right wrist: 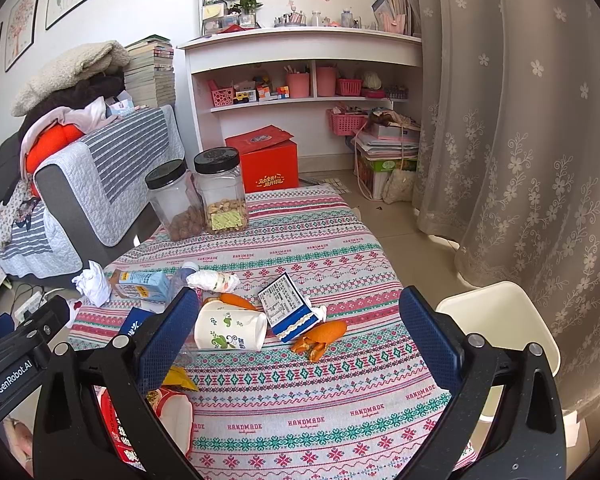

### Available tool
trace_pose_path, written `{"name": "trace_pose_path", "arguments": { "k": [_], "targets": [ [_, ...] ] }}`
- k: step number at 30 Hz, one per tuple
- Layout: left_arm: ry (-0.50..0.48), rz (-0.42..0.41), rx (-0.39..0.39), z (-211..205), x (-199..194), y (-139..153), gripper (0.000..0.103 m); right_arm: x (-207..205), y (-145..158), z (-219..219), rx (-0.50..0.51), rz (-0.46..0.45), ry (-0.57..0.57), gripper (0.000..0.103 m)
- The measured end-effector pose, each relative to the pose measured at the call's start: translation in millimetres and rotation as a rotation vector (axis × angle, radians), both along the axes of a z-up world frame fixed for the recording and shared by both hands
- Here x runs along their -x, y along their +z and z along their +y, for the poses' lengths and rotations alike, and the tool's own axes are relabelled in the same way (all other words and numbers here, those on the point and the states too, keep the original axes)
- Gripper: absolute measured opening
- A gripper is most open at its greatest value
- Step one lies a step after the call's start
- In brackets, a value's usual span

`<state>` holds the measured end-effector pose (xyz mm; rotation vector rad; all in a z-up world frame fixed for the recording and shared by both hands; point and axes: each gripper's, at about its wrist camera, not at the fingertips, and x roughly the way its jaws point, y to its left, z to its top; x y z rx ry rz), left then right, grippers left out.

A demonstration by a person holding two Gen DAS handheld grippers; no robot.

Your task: Collect trash

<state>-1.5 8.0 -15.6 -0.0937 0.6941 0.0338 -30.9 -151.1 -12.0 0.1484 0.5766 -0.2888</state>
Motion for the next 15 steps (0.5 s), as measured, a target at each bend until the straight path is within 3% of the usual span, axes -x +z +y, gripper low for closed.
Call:
{"name": "trace_pose_path", "arguments": {
  "k": [15],
  "targets": [
    [0.003, 0.006, 0.001, 1.5, -0.8, 1.0, 0.096, 0.1, -0.9, 5.5, 0.0, 0.0, 0.003, 0.096]
  ]
}}
